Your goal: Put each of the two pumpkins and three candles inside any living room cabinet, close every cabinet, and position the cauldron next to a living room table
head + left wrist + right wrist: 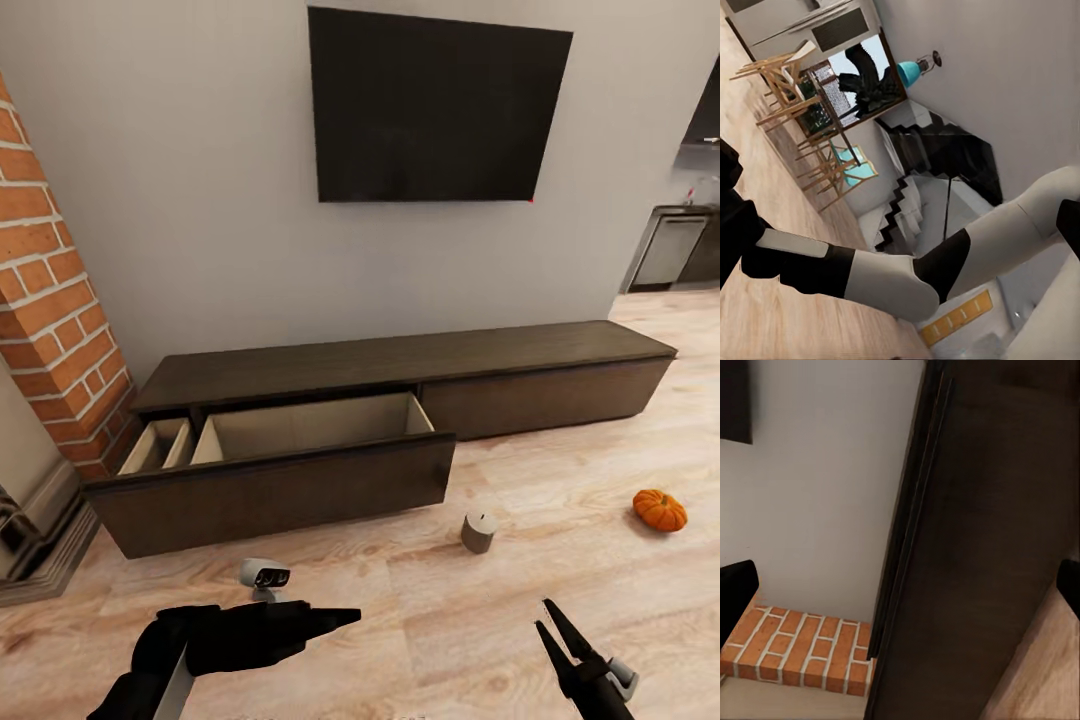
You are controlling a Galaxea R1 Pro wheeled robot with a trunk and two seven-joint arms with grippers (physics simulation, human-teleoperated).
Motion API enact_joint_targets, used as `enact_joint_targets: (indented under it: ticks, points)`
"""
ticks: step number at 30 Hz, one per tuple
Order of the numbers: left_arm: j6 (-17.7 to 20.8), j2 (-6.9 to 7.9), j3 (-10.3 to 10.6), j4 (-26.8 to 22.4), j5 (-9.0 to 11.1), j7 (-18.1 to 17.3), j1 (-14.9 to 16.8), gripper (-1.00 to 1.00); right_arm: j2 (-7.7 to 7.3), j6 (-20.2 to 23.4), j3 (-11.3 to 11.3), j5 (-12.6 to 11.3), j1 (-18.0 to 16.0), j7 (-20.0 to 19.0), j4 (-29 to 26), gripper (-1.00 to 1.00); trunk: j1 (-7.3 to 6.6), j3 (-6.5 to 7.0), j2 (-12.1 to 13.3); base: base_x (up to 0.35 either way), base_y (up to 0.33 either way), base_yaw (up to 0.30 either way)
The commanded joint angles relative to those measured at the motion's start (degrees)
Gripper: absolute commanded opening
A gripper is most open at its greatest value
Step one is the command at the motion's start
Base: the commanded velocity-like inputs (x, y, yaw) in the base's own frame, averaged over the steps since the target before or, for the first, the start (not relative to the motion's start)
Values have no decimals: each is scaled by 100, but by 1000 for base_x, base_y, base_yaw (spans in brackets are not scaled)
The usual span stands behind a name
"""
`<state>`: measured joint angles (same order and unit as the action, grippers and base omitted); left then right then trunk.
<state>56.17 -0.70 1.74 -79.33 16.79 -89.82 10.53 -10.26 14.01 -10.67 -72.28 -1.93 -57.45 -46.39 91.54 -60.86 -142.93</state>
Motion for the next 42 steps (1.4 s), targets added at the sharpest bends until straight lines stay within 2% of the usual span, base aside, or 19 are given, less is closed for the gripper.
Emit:
enact_joint_targets:
  ticks: [1,42]
  points:
    - [61,0,1,-3,0,-18,1,100,-6,58,4,-55,-2,-13,9,100,-3,-5,-2,-102,-208,-290]
    - [50,0,37,-3,4,-18,1,100,9,49,-6,-58,-2,-21,349,100,-3,61,-2,-4,-11,-288]
